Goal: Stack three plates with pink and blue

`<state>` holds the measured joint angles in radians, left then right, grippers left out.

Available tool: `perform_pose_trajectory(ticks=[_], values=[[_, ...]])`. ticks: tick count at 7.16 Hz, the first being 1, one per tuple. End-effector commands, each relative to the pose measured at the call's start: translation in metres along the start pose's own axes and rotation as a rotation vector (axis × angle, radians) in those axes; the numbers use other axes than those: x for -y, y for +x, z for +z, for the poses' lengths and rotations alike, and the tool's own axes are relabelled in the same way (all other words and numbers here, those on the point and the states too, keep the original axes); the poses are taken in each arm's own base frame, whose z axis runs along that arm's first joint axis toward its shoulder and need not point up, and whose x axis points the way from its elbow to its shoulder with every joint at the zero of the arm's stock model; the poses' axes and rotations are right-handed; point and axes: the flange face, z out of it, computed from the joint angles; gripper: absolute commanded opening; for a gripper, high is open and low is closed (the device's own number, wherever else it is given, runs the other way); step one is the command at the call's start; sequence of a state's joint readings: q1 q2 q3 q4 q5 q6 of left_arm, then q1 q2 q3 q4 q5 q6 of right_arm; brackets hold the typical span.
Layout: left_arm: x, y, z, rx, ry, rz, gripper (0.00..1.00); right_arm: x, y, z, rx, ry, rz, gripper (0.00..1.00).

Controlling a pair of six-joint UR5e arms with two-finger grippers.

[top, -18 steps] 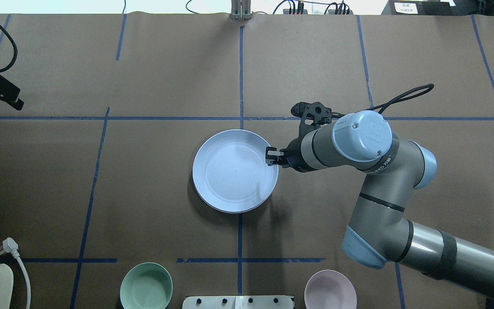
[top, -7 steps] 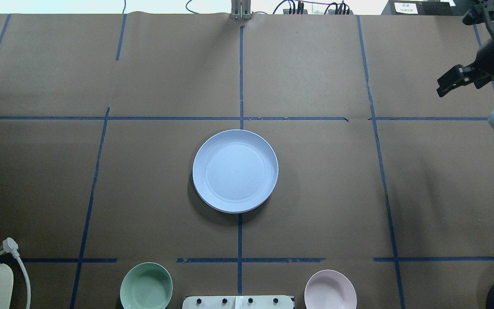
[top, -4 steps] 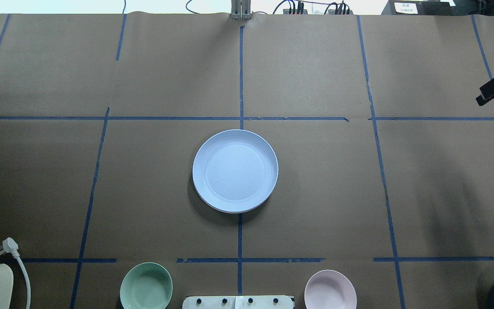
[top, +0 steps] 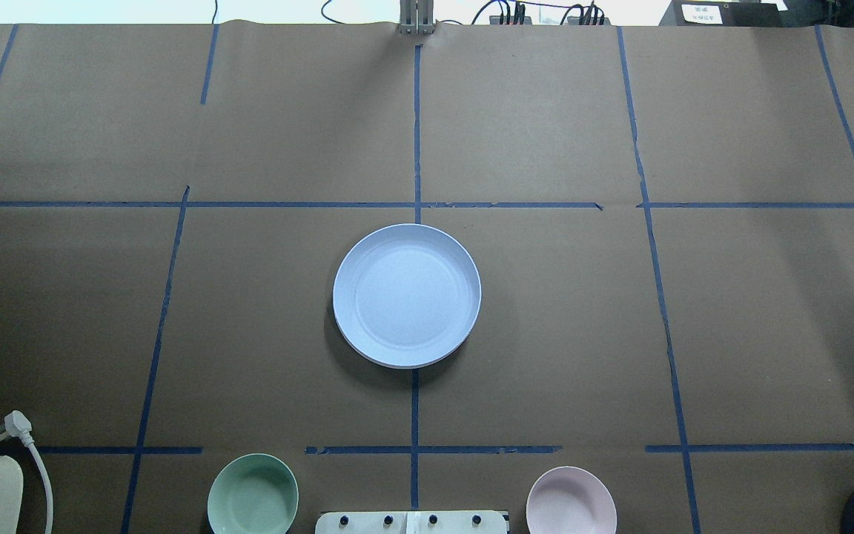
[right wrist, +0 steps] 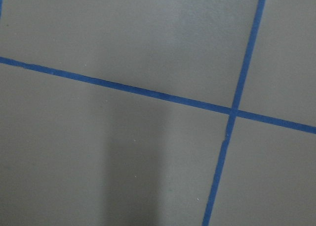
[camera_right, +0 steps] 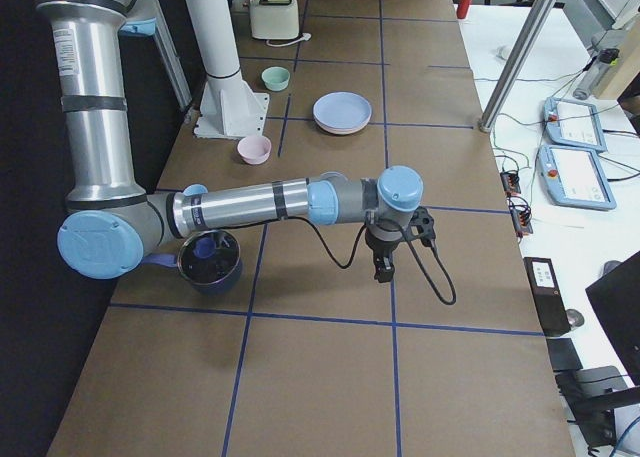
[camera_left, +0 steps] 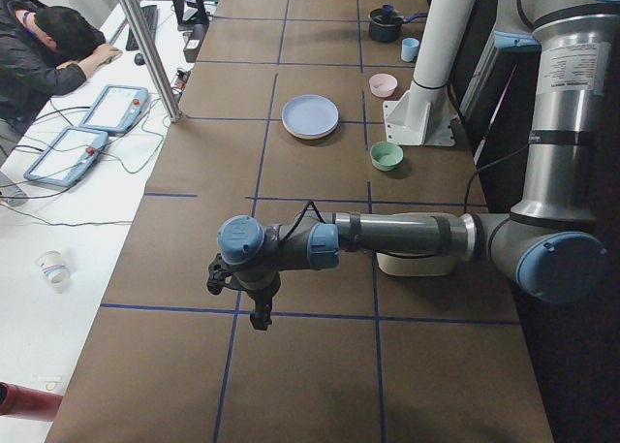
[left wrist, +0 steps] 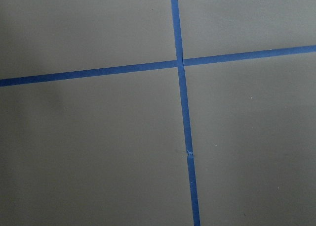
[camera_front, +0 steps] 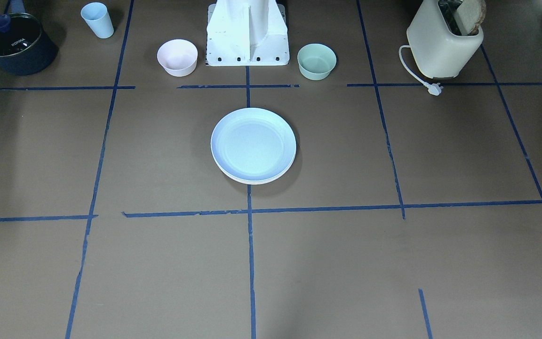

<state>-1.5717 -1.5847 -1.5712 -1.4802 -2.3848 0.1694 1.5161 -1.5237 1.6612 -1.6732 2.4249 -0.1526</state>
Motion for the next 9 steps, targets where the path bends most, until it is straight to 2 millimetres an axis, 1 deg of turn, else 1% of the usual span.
perform_pose_trajectory(ticks=[1,2,3,4,5,6,7,9], values=[[0.0,0.001,0.0,0.0,0.0,0.001,1.0,-0.019,0.037,0.004,0.017,-0.004,0.028,1.0],[0.0,0.0,0.0,0.001,0.0,0.001,1.0,-0.03,0.04,0.008,0.02,-0.01,0.039,1.0],[0.0,-0.001,0.001,0.001,-0.002,-0.001,1.0,-0.032,0.041,0.009,0.012,-0.01,0.043,1.0],[0.001,0.001,0.0,0.0,0.001,0.002,1.0,-0.046,0.051,0.017,-0.009,-0.029,0.07,1.0],[0.001,0.0,0.0,0.001,0.0,-0.001,1.0,-0.055,0.055,0.02,-0.02,-0.018,0.063,1.0],[0.002,0.001,-0.001,0.001,0.002,0.0,1.0,-0.064,0.066,0.016,-0.025,0.011,0.072,1.0],[0.002,0.001,-0.001,0.0,0.002,0.0,1.0,-0.064,0.07,0.008,-0.027,0.032,0.112,1.0],[0.0,-0.001,0.002,0.001,-0.002,0.0,1.0,-0.06,0.07,0.001,-0.026,0.047,0.133,1.0]])
